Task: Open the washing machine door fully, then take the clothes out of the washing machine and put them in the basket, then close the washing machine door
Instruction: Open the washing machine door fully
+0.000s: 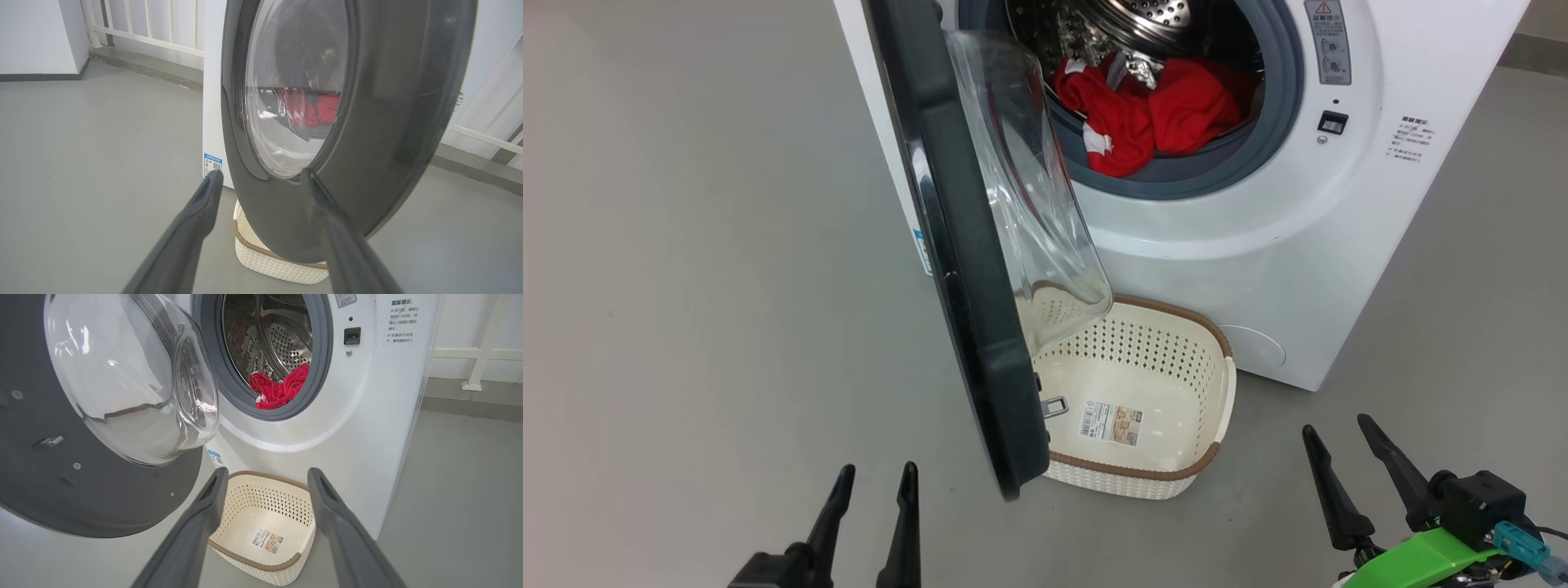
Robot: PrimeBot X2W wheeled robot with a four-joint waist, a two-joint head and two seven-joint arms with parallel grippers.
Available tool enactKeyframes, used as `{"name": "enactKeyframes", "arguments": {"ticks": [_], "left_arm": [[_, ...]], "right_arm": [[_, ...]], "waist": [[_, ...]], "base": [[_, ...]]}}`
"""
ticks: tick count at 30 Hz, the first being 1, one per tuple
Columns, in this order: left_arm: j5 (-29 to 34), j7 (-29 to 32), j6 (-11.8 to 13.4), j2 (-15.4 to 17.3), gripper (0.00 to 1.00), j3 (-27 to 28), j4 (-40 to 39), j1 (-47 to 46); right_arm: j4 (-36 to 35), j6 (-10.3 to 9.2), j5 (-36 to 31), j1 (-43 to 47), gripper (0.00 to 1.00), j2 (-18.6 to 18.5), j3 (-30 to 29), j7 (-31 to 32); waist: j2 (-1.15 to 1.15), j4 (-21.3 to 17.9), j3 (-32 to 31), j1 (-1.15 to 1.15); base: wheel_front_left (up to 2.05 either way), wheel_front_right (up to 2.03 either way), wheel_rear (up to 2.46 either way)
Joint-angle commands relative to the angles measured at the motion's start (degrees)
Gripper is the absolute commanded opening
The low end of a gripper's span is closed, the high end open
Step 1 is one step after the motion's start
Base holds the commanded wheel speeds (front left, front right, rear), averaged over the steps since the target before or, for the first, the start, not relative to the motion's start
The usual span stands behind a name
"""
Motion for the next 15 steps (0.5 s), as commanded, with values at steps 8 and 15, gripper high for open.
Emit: {"name": "enactKeyframes", "arguments": {"ticks": [8,15], "left_arm": [[-0.1,-0.7,0.0,0.4,0.00,1.6,-1.6,-1.4],[-0.5,-0.7,1.0,0.4,0.00,4.2,-7.6,-4.0]], "right_arm": [[-1.6,0.01,-1.5,-0.6,1.00,-0.5,1.0,-0.5],[-2.1,0.01,-1.5,-1.2,1.00,-0.9,1.6,-0.5]], "waist": [[0.00,-0.1,0.1,0.00],[0.00,-0.3,0.6,0.00]], "base": [[0.00,0.00,0.00],[0.00,0.00,0.00]]}}
